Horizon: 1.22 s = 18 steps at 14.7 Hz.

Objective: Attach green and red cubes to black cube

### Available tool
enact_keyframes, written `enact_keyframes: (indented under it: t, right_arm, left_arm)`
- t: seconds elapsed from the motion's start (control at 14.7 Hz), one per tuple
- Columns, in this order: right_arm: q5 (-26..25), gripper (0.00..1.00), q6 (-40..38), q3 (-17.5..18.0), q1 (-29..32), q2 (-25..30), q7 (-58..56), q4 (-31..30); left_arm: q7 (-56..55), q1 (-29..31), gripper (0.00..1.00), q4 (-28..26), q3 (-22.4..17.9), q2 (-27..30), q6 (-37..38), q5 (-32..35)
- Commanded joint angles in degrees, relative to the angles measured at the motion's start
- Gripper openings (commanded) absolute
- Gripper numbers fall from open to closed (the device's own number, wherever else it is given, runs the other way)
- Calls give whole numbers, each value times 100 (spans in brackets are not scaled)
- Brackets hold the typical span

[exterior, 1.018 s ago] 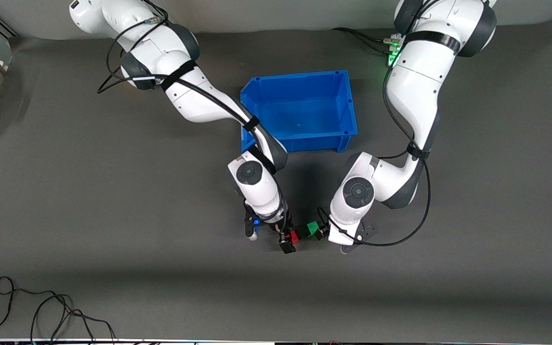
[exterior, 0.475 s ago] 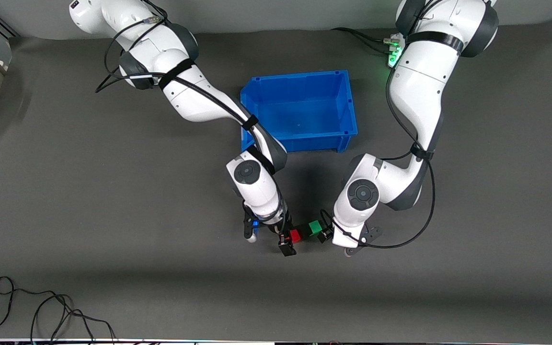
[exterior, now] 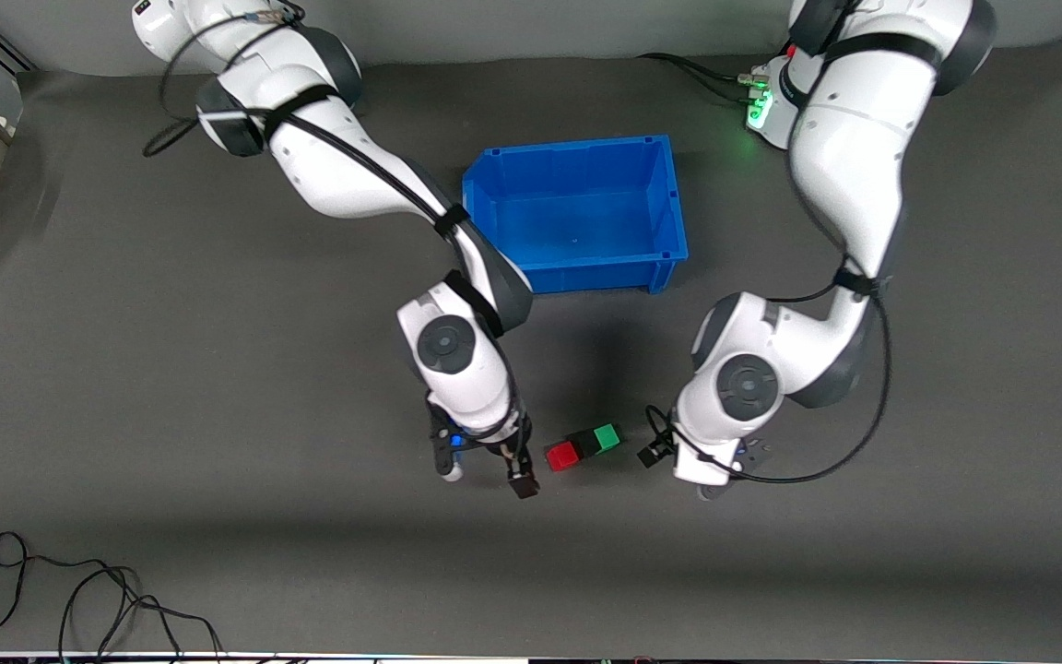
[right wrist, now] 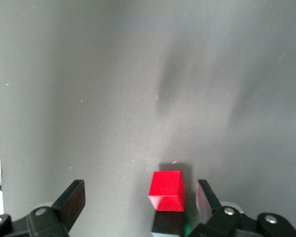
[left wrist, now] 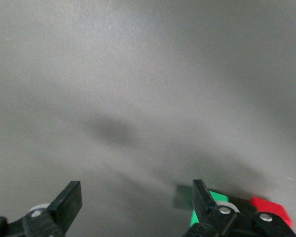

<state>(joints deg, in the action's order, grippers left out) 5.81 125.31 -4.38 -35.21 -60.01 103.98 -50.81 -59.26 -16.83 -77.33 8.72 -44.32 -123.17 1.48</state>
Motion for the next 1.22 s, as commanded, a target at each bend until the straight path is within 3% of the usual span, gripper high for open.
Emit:
enact_keyframes:
  t: [0.0, 0.2, 0.54, 0.68, 0.95, 1.15]
  right_arm:
    - [-71, 100, -1127, 16, 136, 690, -1008, -244]
    - [-80, 100, -2420, 7, 452, 1542, -2291, -481]
    - [-80, 99, -4170, -2, 1208, 2905, -4610, -956]
    - [-97, 99, -4742, -2, 1524, 3336, -5508, -1097]
    - [-115, 99, -5560, -98, 2140, 3864, -7335, -1106]
    - [-115, 99, -5711, -528, 2176, 4075, -8540, -1307]
  left_arm:
    - [142, 206, 99, -98, 209, 291, 318, -34]
    - [1376, 1030, 100, -220, 235, 975, 1808, -52]
    - [3865, 2366, 100, -291, 200, 1802, 3148, -8]
    - [4447, 2561, 100, -571, 183, 2171, 3203, 106]
    - [5386, 2772, 100, -1933, 182, 3384, 2561, 283]
    - [6011, 2904, 100, -1752, 191, 3614, 3121, 195]
